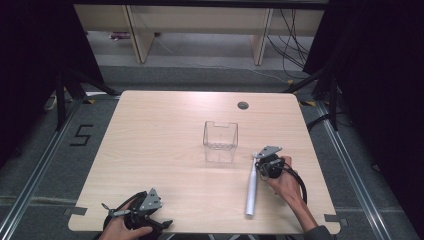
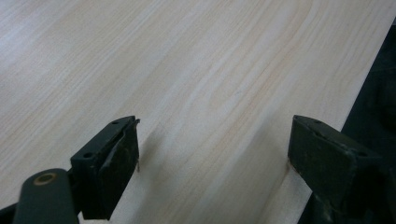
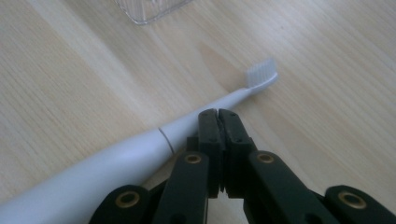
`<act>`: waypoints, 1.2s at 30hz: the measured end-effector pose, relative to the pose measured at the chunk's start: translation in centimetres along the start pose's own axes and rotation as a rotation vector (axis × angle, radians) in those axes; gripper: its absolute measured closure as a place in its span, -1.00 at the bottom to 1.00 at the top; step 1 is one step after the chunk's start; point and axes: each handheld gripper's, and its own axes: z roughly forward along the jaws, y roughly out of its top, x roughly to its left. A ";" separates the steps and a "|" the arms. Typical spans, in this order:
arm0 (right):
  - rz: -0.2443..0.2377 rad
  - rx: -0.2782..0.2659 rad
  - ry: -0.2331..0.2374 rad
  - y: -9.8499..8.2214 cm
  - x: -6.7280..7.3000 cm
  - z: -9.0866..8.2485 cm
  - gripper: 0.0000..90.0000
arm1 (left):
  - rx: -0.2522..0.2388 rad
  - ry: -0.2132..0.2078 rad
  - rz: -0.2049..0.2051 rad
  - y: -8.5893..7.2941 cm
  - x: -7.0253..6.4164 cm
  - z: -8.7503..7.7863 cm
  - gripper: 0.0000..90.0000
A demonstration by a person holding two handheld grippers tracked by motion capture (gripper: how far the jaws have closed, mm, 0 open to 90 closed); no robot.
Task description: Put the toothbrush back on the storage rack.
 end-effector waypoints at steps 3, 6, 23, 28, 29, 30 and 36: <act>-0.004 0.007 0.014 0.7 0.5 0.4 0.95 | -0.001 0.000 0.000 0.0 0.0 0.0 -0.65; -0.007 0.007 0.015 1.0 0.7 0.6 0.95 | -0.001 0.000 0.001 0.0 0.0 0.0 -0.65; 0.039 0.016 0.042 1.8 0.4 0.4 0.87 | -0.002 -0.001 0.000 0.0 0.0 -0.1 -0.65; 0.088 0.002 0.041 2.1 0.6 -0.8 0.56 | -0.003 0.000 -0.002 0.0 0.0 0.0 -0.65; 0.108 0.004 0.033 2.1 0.8 -1.1 0.50 | -0.002 0.000 -0.001 0.0 0.0 0.0 -0.65; 0.124 0.028 0.057 2.3 1.1 -1.8 0.29 | -0.002 0.000 -0.001 0.0 0.0 0.0 -0.65; 0.182 0.069 0.086 2.5 1.8 -2.7 0.02 | -0.001 -0.002 0.000 0.0 -0.1 0.0 -0.65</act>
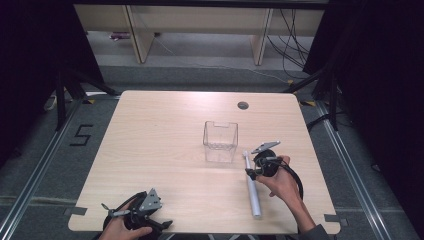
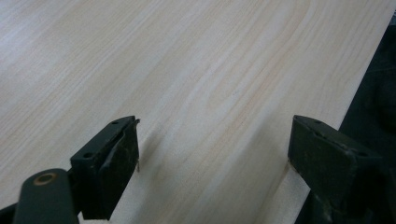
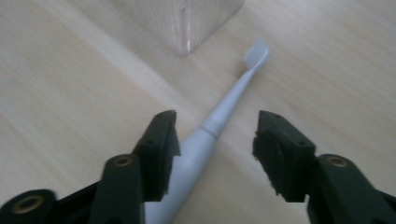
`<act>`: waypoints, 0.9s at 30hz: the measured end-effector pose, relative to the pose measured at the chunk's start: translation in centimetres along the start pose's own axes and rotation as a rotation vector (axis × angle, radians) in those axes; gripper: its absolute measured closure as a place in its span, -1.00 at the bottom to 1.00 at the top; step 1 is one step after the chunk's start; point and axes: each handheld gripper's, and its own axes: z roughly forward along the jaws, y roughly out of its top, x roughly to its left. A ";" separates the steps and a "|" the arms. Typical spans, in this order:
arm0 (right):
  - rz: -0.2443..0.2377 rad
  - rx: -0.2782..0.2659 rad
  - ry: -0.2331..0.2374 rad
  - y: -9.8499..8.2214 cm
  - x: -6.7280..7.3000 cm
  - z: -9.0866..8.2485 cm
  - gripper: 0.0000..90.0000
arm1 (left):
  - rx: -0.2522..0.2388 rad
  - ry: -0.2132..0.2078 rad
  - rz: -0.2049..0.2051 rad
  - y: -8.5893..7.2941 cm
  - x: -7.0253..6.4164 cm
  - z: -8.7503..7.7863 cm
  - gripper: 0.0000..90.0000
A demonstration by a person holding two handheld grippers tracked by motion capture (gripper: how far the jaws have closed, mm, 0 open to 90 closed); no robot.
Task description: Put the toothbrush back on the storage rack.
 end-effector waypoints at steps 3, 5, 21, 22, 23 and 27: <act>-0.016 0.027 0.012 -0.1 0.3 0.3 -0.04 | -0.002 0.000 0.004 0.0 0.0 0.1 -0.65; -0.011 0.069 0.008 -0.2 0.5 0.5 -0.07 | 0.008 -0.005 0.002 0.0 0.1 0.0 -0.65; -0.032 0.160 0.019 -0.7 0.8 1.5 -0.07 | 0.001 0.000 0.000 0.0 0.0 0.1 -0.65; -0.015 0.172 0.026 -0.7 0.9 1.4 -0.06 | 0.004 -0.001 0.007 0.0 0.0 0.1 -0.65; -0.018 0.169 0.027 -0.7 0.9 1.5 -0.06 | 0.004 -0.001 0.007 0.0 0.0 0.1 -0.65; -0.024 0.172 0.028 -0.8 0.6 1.7 0.00 | 0.004 -0.001 0.007 0.0 0.0 0.1 -0.65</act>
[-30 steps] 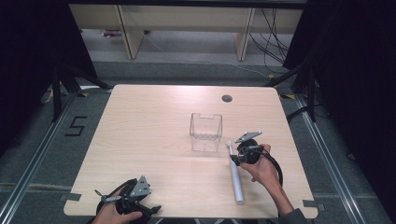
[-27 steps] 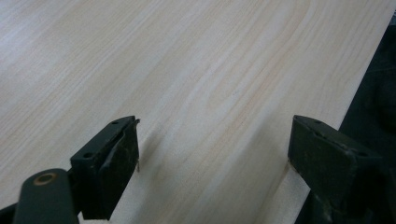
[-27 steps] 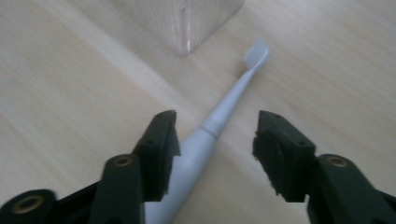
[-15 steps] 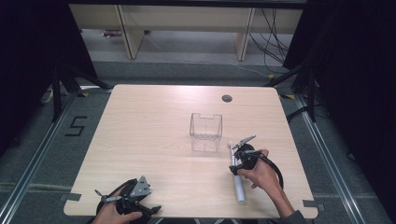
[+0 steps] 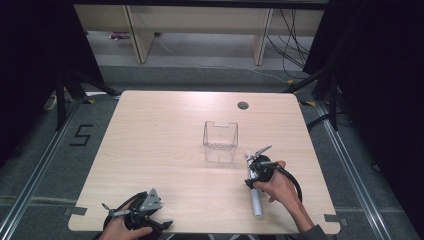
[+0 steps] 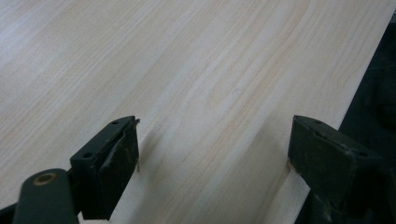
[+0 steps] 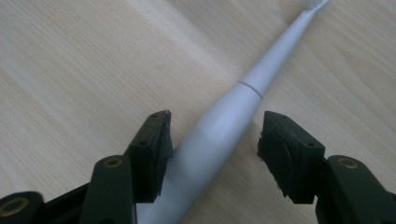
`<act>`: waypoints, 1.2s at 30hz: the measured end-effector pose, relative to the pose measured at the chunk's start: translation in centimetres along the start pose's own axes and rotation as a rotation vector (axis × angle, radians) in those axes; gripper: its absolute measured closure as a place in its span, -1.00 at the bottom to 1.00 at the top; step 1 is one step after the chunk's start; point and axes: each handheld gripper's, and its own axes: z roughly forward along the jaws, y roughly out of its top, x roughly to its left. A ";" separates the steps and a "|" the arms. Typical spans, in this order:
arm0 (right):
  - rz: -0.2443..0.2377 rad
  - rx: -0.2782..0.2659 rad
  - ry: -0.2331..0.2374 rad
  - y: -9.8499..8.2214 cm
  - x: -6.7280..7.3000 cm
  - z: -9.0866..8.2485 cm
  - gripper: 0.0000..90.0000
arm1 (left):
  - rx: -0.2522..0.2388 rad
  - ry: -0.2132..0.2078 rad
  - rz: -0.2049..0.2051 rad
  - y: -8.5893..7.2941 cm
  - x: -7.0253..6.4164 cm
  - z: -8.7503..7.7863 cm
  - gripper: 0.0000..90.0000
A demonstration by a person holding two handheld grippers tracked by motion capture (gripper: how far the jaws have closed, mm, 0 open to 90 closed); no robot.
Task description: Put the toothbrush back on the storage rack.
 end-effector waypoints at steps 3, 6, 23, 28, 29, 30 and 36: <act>0.001 0.009 0.017 -0.1 -0.3 0.1 0.03 | 0.005 -0.005 -0.004 0.0 0.1 0.0 -0.65; 0.039 0.031 0.015 -0.2 -0.3 0.0 0.07 | -0.002 -0.001 -0.020 0.0 -0.1 0.1 -0.65; -0.005 0.116 0.056 -0.4 -1.6 -0.3 0.47 | 0.007 -0.002 0.000 0.0 0.0 0.1 -0.65; -0.073 0.178 0.072 0.6 -2.0 0.0 0.46 | 0.018 -0.006 -0.005 0.0 0.1 0.1 -0.65; -0.085 0.195 0.071 0.8 -2.0 0.0 0.46 | 0.019 -0.006 -0.003 0.0 0.1 0.1 -0.65; -0.084 0.208 0.069 1.0 -2.0 0.1 0.46 | 0.022 -0.009 0.002 0.0 0.1 0.0 -0.65; -0.096 0.289 0.080 1.8 -2.3 0.3 0.47 | 0.013 -0.006 0.000 0.0 0.1 0.0 -0.65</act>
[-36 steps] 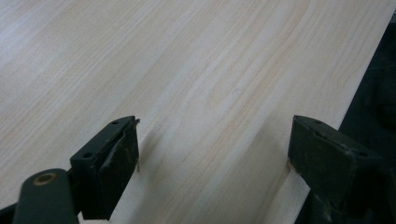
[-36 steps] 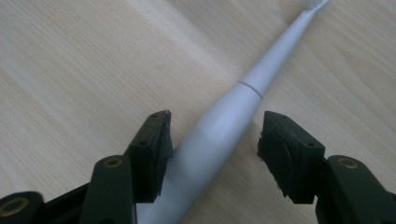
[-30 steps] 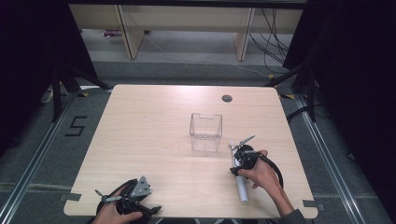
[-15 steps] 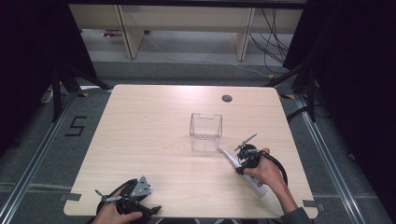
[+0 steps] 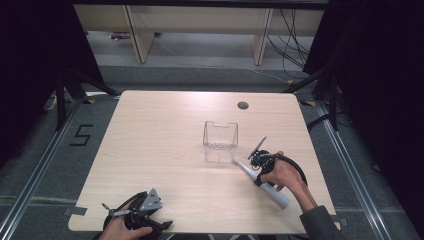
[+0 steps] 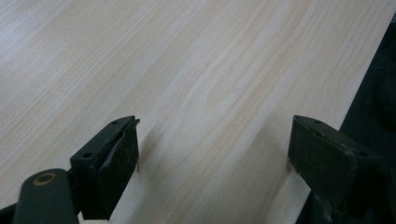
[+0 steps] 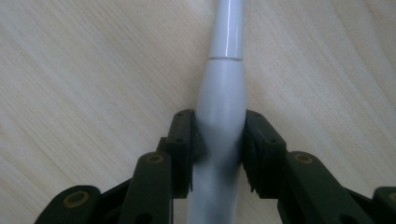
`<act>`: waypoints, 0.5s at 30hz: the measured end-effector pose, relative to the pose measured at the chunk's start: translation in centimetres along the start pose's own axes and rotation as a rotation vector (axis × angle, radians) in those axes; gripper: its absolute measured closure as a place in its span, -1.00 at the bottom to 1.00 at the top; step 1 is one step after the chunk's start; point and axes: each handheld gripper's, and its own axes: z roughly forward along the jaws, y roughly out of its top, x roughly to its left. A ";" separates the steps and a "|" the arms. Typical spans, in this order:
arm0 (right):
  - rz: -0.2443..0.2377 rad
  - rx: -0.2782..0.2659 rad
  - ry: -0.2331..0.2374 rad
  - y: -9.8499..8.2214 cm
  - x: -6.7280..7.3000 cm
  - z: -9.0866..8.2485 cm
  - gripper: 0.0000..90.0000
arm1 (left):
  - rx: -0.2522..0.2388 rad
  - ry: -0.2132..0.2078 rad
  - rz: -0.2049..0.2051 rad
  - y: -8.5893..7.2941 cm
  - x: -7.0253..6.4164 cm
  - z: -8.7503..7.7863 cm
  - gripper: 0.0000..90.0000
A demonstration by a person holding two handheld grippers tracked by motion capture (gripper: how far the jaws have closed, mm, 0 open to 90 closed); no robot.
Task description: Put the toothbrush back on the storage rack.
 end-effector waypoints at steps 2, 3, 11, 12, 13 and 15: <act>0.002 0.016 -0.003 0.2 0.0 0.0 0.47 | 0.002 -0.002 0.002 0.0 0.0 0.0 -0.65; 0.006 0.024 0.002 0.2 0.0 0.0 0.47 | -0.003 0.000 -0.003 0.0 0.0 0.0 -0.65; -0.054 0.043 -0.011 -0.1 -0.7 0.1 0.48 | -0.015 0.005 -0.011 0.0 0.0 0.0 -0.65; -0.049 0.060 -0.021 -0.2 -0.6 0.0 0.48 | -0.019 0.009 -0.014 0.0 -0.1 0.0 -0.65; -0.043 0.058 -0.015 -0.2 -0.6 -0.1 0.48 | -0.008 0.003 -0.007 0.0 0.0 0.0 -0.65; -0.052 0.050 -0.029 -0.4 -0.9 -0.1 0.48 | -0.018 0.008 -0.011 0.0 -0.1 0.0 -0.65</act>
